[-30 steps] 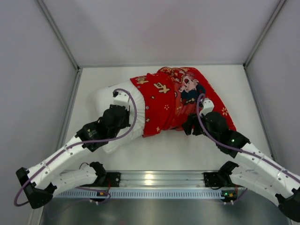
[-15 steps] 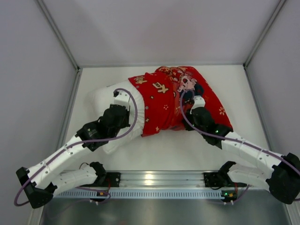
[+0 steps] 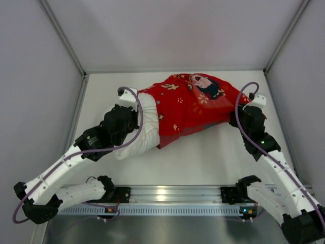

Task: Remove the pillowcase from the pillow

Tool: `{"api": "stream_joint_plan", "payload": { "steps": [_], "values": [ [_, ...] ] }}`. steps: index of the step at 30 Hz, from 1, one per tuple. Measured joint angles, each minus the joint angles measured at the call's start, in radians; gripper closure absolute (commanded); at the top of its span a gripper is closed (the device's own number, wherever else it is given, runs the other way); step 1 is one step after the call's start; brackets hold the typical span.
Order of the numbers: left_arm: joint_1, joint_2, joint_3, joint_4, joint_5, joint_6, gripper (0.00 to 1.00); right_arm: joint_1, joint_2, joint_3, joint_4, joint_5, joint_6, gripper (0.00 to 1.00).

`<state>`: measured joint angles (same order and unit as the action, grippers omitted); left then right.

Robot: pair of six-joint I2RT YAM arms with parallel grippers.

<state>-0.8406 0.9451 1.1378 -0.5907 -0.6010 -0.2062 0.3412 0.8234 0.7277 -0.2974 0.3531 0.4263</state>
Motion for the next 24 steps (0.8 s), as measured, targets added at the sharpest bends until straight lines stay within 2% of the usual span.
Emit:
{"api": "stream_joint_plan", "payload": {
  "steps": [4,14,24],
  "values": [
    [-0.016,-0.008,0.02,0.0,0.006,0.021,1.0,-0.146,-0.004,0.006,-0.021,-0.101,-0.003,1.0],
    [-0.018,-0.019,0.02,-0.017,-0.01,0.053,1.0,-0.204,0.03,0.007,-0.034,-0.204,-0.014,1.0],
    [-0.025,-0.049,0.024,-0.018,-0.029,0.106,1.0,-0.442,0.06,0.015,-0.056,-0.401,-0.01,1.0]
  ]
}}
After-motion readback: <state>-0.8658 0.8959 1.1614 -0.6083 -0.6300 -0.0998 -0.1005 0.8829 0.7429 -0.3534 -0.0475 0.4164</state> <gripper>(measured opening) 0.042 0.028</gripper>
